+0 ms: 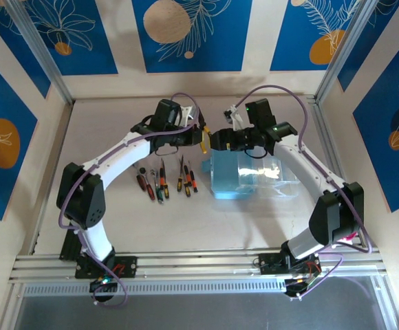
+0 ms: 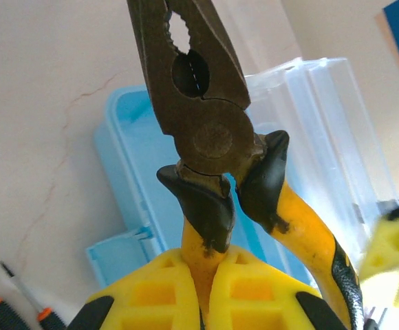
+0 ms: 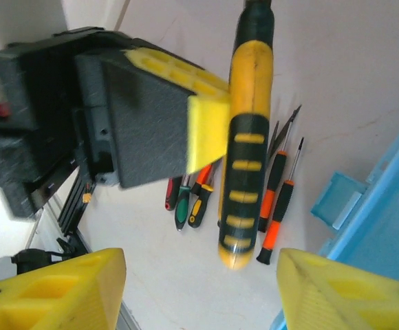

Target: Pack the tool kit

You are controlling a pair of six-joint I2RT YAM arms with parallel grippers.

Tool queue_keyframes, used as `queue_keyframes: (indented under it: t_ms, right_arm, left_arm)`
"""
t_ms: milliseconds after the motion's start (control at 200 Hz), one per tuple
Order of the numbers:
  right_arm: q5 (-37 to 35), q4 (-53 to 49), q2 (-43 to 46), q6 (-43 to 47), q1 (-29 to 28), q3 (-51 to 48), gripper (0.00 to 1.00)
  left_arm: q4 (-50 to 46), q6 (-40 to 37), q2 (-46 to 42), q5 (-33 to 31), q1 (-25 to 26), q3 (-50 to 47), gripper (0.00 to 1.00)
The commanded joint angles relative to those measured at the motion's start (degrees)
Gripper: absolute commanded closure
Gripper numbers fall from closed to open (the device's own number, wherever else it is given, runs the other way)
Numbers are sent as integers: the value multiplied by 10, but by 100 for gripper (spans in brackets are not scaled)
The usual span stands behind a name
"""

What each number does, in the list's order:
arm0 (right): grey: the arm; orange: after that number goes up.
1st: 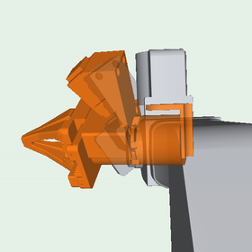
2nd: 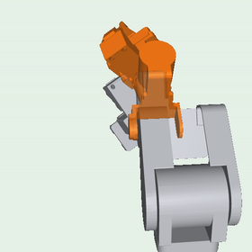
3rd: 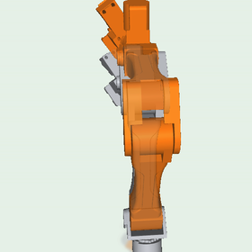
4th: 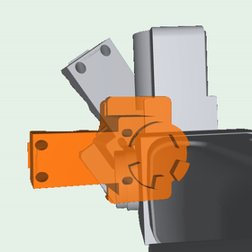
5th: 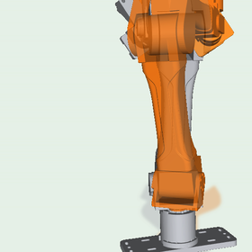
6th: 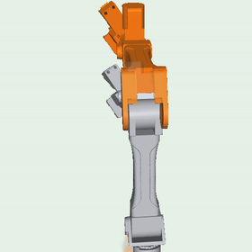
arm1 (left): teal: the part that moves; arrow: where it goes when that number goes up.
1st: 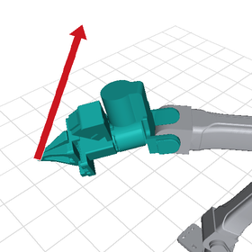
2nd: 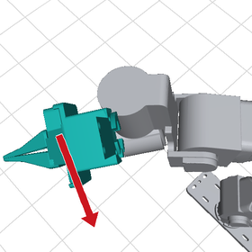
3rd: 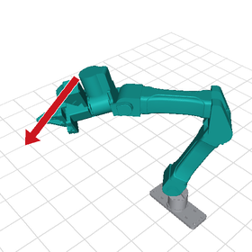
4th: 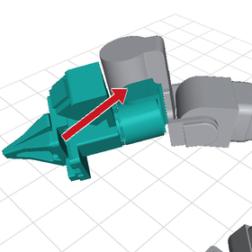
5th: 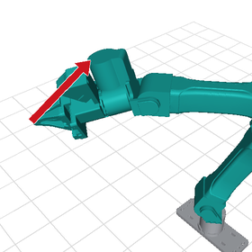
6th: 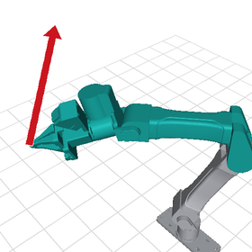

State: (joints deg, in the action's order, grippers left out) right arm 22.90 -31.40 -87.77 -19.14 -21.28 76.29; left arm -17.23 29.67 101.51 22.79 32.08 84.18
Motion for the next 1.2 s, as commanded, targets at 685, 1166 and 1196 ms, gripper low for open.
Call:
queue_keyframes:
  t_ms: [685, 1166, 1196]
  right_arm:
    - [-49, -17, -19, -5, 10, 23, 100]
    - [-72, -141, 48, 51, 43, -3, 100]
    - [-72, -151, 46, 54, 43, -4, 100]
  left_arm:
    - [46, 12, -6, 69, 22, -11, 70]
    - [-93, -56, -127, -40, -83, -74, 11]
    - [-107, -59, -133, -54, -88, -79, 9]
